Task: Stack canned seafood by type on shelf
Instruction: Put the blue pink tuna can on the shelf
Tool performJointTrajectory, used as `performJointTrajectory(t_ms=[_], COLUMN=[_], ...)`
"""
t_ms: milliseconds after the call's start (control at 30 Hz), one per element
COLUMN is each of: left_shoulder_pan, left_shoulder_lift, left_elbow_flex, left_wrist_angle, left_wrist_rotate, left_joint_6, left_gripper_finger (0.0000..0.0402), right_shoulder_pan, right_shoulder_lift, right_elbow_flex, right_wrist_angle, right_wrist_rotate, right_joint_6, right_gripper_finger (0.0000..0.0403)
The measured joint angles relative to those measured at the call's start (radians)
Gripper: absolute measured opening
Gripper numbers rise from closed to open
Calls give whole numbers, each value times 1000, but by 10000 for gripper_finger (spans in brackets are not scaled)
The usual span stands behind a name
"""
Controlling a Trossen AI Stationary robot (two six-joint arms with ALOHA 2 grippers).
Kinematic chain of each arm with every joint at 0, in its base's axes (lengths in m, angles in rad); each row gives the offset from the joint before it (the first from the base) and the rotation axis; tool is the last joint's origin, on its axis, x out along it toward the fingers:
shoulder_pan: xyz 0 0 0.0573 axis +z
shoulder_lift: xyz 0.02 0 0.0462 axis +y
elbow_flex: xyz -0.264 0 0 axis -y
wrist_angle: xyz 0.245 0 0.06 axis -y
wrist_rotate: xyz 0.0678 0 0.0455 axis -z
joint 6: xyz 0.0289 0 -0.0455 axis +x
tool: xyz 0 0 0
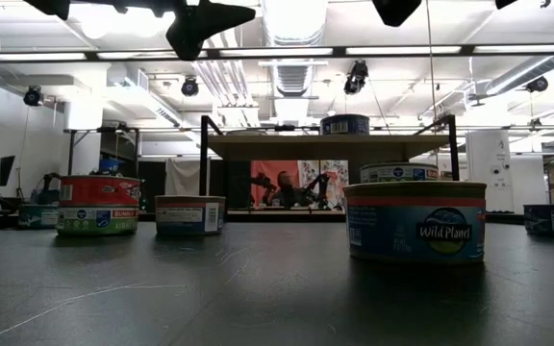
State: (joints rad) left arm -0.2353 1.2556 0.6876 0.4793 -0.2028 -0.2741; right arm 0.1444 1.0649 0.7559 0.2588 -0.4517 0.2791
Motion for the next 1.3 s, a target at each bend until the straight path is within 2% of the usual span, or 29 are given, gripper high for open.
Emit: performJointTrajectory(t_ms=[433, 1033, 1167, 1300], left_shoulder_pan=[0, 0, 0, 0], left_shoulder_lift=[0, 0, 0, 0], left_elbow_flex=[0, 0, 0, 0], left_wrist_angle=[0, -2, -2, -2], left_wrist_rotate=[0, 0, 0, 0], left_joint_6=[0, 0, 0, 0], left_gripper_finger=[284, 284, 284, 284], right_shoulder_pan=[8, 8, 11, 11], right_shoulder_lift=[24, 30, 30, 30], right_elbow_flex=[0, 0, 0, 0], right_wrist_angle=[15, 8, -6, -70], right_wrist_rotate=[7, 10, 68, 120], right_joint_6=[-7, -47, -59, -79], right_gripper_finger=[119, 36, 13, 9])
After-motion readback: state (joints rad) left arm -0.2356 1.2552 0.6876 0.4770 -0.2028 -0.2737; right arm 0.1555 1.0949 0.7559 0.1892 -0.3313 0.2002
